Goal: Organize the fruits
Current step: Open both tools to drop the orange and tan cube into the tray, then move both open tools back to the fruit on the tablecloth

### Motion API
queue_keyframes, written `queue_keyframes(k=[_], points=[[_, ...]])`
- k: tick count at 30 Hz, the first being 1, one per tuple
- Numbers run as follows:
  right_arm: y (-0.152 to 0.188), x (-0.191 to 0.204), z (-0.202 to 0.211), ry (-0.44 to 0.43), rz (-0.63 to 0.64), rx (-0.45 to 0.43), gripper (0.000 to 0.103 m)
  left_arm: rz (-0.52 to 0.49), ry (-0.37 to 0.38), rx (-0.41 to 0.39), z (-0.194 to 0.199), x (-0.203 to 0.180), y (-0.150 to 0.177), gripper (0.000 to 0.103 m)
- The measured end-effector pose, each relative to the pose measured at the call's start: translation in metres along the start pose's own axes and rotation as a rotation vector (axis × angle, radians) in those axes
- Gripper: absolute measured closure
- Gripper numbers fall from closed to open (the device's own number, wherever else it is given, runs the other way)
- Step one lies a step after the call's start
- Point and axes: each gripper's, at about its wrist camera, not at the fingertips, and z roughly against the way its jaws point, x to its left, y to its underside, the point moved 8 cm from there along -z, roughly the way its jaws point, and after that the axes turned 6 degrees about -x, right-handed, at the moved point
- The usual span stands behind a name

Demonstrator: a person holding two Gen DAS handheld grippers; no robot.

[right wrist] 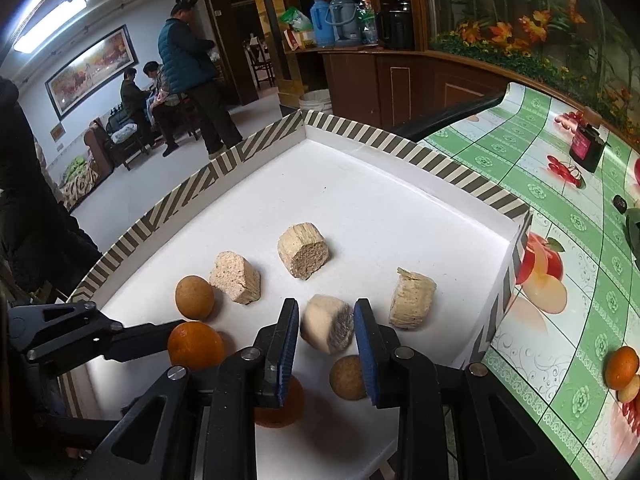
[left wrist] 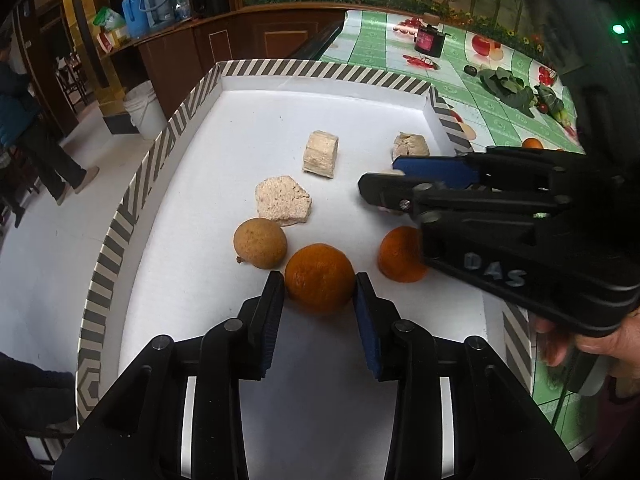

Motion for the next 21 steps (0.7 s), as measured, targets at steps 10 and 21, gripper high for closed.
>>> queue_keyframes(k=[10, 21], points=[[-0.004, -0.016, 0.037, 0.0, -0.055, -0.075, 0.074, 0.019, -0.021, -0.024, 0.006, 0.003, -0.004, 0.059], [0.008, -0.039, 0.072, 0.03, -0.091, -0.12, 0.074, 0.021, -0.014, -0.051, 0.019, -0.013, -0.013, 0.059]])
